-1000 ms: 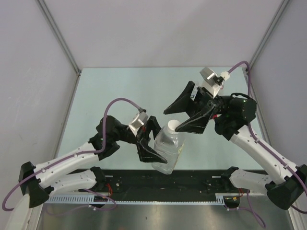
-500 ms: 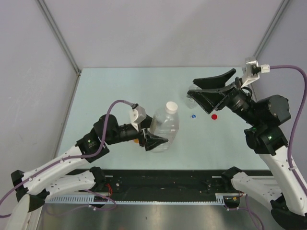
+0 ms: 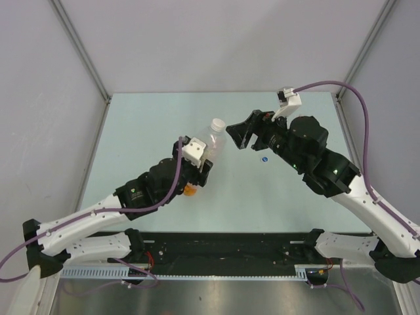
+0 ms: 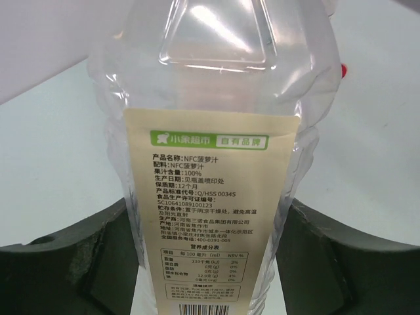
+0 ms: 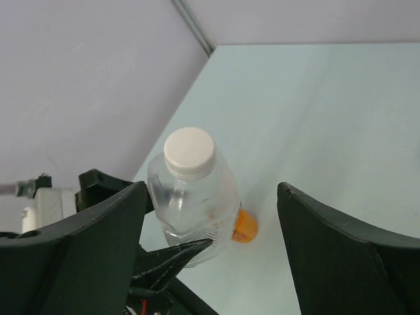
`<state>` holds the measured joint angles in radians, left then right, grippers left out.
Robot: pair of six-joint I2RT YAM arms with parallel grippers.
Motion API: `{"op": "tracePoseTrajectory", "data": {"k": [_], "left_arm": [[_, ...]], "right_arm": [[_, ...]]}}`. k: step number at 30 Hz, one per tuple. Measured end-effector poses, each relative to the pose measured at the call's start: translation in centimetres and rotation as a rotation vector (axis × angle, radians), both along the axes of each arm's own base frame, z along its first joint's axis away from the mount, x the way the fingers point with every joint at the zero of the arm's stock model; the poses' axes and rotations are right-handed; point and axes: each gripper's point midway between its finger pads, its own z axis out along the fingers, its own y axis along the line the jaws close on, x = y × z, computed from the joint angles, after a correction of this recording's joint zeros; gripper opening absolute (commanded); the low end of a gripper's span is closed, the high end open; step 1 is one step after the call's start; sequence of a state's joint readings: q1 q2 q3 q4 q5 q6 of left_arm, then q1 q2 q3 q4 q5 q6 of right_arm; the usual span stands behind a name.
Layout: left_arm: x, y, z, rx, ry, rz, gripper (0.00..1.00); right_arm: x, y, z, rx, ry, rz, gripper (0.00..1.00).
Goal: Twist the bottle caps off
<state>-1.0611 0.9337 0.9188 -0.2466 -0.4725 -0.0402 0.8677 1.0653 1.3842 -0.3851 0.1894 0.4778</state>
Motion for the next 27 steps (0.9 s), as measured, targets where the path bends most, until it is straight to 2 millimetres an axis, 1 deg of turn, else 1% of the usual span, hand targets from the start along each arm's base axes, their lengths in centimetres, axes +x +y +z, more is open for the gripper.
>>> {"op": "tracePoseTrajectory", "data": {"k": [3, 7, 11, 17, 23, 24, 27], "left_arm": [[0.0, -0.1, -0.6, 0.056, -0.019, 0.02, 0.0], [0.0, 0.0, -0.7, 0.091, -0.039, 0.033, 0.0], [-0.1, 0.1, -0.6, 0.104, -0.05, 0.039, 0.0], [-0.3, -0.1, -0.7, 0.111, -0.054, 0.027, 0.0], [-0.6, -0.4, -0.8, 0.115, -0.054, 0.016, 0.0], [-0.6, -0.4, -0.8, 0.114, -0.053, 0.014, 0.0], [-0.7, -0.5, -0.8, 0.114, -0.054, 0.01, 0.0]], "right_arm": [[0.8, 0.0, -1.0, -0.029, 0.019, -0.036, 0.82], [1.0, 0.2, -1.3, -0.035, 0.023, -0.047, 0.81], [1.3, 0.7, -1.5, -0.037, 0.025, -0.043, 0.8], [1.7, 2.1, -2.5, -0.052, 0.043, -0.026, 0.79], [1.9, 3.1, -3.1, -0.057, 0.053, -0.007, 0.69], [1.9, 3.2, -3.1, -0.055, 0.053, -0.005, 0.65], [2.0, 3.5, -3.2, -0.053, 0.055, -0.001, 0.56]]}}
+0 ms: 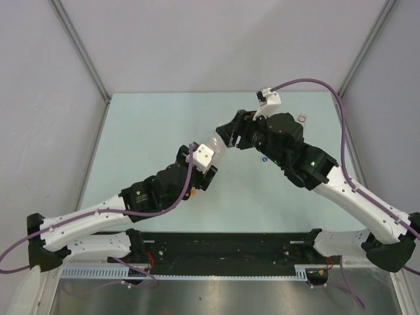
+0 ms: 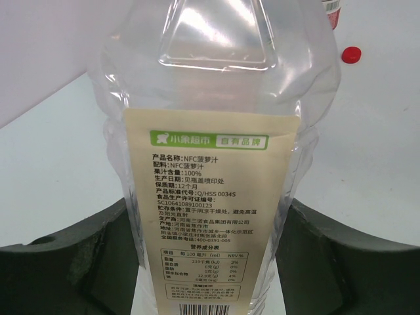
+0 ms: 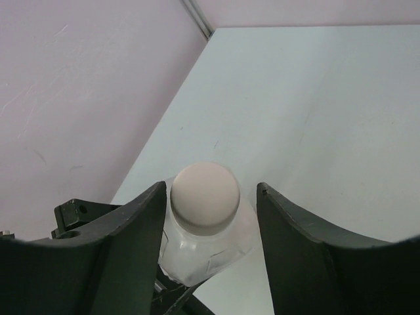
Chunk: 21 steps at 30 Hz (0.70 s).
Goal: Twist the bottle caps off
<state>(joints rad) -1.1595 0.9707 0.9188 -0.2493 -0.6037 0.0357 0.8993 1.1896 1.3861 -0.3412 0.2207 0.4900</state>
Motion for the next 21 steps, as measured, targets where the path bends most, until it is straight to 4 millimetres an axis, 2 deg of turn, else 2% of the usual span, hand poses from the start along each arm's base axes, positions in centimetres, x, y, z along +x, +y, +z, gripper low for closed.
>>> {"op": "tracePoseTrajectory", "data": {"k": [2, 5, 6, 8, 9, 11, 16, 21], "left_arm": [[0.0, 0.0, 0.0, 0.0, 0.0, -0.001, 0.0], [0.0, 0.0, 0.0, 0.0, 0.0, -0.002, 0.0], [0.0, 0.0, 0.0, 0.001, -0.001, 0.0, 0.0], [0.0, 0.0, 0.0, 0.0, -0.002, 0.002, 0.0], [0.0, 0.0, 0.0, 0.0, -0.002, 0.003, 0.0], [0.0, 0.0, 0.0, 0.001, -0.002, 0.004, 0.01], [-0.3, 0.1, 0.3, -0.007, -0.005, -0.014, 0.0], [-2.4, -0.2, 2.0, -0.076, 0.002, -0.159, 0.0]], "right_arm": [[0.0, 0.1, 0.0, 0.0, -0.003, 0.001, 0.52], [0.0, 0.1, 0.1, 0.003, -0.004, 0.004, 0.38], [0.0, 0.2, 0.1, 0.005, -0.005, 0.005, 0.31], [0.0, 0.2, 0.1, 0.003, -0.007, 0.009, 0.22], [0.0, 0.2, 0.1, 0.002, -0.006, 0.01, 0.1], [-0.1, 0.3, 0.1, 0.001, -0.008, 0.015, 0.0], [-0.4, 0.5, 0.3, -0.004, -0.018, 0.039, 0.0], [-2.8, 0.5, 2.1, 0.0, -0.087, 0.176, 0.0]]}}
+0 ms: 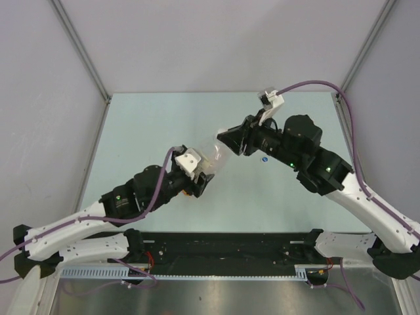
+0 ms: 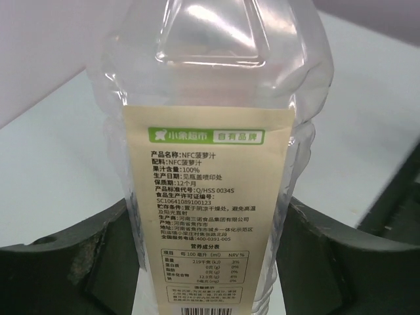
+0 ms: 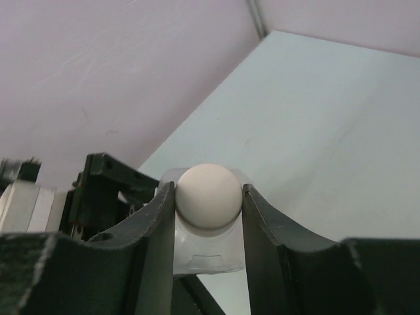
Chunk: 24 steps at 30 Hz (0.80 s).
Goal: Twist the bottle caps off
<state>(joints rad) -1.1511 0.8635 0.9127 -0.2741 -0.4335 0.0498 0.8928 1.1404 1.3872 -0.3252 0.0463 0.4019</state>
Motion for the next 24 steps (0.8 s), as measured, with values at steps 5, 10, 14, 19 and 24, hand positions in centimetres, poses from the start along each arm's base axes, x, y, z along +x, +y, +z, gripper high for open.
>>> {"op": "tracePoseTrajectory", "data": {"k": [5, 10, 14, 19, 24], "left_arm": [[-4.5, -1.5, 3.1, -0.12, 0.043, -0.273, 0.0], [-10.3, -3.8, 6.5, -0.217, 0.114, -0.625, 0.0], [-13.5, -4.6, 6.9, -0.232, 0.196, -0.834, 0.0], [-17.0, -5.0, 6.4, -0.234, 0.31, -1.074, 0.0], [-18.6, -4.8, 6.7, -0.273, 0.371, -1.19, 0.0]], "right_arm": [[-5.5, -0.8, 3.8, 0.037, -0.182, 0.248, 0.0], [-11.7, -1.9, 7.3, 0.106, -0.388, 0.508, 0.0], [-15.4, -2.1, 8.3, 0.132, -0.499, 0.701, 0.0], [-18.5, -2.6, 7.6, 0.124, -0.546, 0.889, 0.0], [-20.1, -3.6, 7.3, 0.118, -0.588, 1.0, 0.0]]}}
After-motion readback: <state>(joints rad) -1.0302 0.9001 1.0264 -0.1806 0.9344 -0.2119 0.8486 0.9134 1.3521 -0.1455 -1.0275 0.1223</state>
